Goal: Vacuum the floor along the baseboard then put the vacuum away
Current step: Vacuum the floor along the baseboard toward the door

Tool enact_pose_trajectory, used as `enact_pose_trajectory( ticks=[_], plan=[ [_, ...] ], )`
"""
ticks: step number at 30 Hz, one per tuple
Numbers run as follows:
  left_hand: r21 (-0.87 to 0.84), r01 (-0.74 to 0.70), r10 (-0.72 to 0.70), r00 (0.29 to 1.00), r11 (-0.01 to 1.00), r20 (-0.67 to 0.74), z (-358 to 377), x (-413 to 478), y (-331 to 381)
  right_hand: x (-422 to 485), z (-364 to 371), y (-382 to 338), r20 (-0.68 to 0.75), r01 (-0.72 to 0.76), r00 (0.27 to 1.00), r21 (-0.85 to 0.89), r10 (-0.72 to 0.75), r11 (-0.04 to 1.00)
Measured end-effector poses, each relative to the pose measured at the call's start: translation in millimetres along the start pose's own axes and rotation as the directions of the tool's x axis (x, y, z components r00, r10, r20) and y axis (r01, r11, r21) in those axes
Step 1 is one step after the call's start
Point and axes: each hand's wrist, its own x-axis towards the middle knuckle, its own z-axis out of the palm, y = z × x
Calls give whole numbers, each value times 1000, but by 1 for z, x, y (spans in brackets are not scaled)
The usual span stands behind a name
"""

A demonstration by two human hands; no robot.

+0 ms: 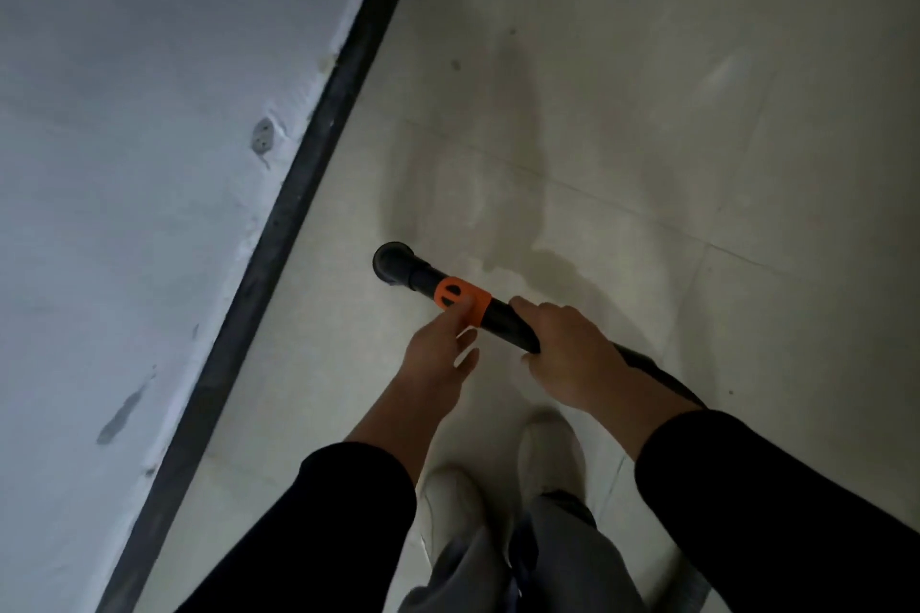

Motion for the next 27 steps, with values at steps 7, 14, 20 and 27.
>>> enact_pose_trajectory(
  ticks=[7,14,20,27],
  plan=[
    [-154,-5,1,1000,988,-22,-54,-40,-9,-25,6,-46,59,95,994,-87,-90,992],
    [-178,-120,122,992,977,4,-62,-102,14,-57,-31,-75,-35,213,977,10,-212,977],
    [-189,-199,205,979,962,13,-41,-174,9,-111,-71,-77,-55,257,966,91,-252,962],
    [-369,-303,294,952,879,-82,1,-276,-51,-194,-120,-49,21,426,904,10,-427,904]
  ],
)
